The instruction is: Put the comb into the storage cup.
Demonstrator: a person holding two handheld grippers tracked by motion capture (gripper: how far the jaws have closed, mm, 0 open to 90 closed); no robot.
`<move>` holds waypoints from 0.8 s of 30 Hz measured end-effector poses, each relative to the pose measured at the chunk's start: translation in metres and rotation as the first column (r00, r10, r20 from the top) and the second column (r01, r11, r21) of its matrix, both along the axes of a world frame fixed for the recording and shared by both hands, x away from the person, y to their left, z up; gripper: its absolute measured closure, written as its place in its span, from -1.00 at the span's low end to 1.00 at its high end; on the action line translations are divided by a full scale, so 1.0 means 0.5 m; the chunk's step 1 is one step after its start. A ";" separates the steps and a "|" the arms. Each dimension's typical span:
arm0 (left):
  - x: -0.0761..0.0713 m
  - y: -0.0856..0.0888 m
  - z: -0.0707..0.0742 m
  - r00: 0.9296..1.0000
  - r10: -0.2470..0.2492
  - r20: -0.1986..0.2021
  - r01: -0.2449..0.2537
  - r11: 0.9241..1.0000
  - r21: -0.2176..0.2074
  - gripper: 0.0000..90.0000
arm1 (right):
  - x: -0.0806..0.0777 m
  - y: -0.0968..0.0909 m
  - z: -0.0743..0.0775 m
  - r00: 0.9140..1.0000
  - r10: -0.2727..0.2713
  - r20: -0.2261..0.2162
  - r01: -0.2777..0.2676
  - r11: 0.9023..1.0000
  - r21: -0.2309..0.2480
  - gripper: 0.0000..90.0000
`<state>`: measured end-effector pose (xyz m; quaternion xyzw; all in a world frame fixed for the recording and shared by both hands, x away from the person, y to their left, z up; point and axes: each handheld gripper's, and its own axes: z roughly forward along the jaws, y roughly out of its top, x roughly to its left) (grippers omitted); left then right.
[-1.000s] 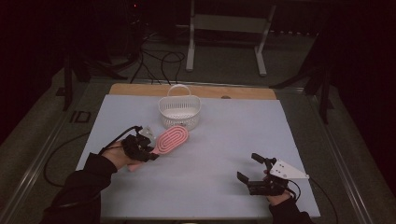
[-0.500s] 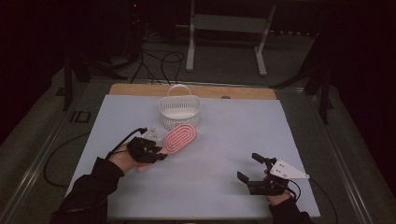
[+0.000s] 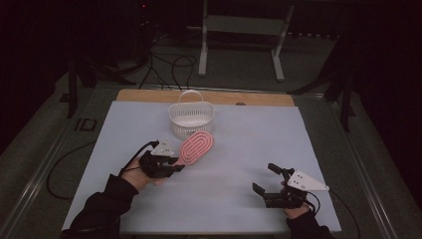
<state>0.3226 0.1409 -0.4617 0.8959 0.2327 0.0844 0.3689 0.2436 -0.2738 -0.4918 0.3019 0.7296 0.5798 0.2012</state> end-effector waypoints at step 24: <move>-0.055 0.002 -0.024 0.994 0.044 0.103 -0.019 0.972 -0.233 0.58 | 0.001 0.003 0.000 1.000 0.004 -0.006 -0.004 1.000 0.005 -0.81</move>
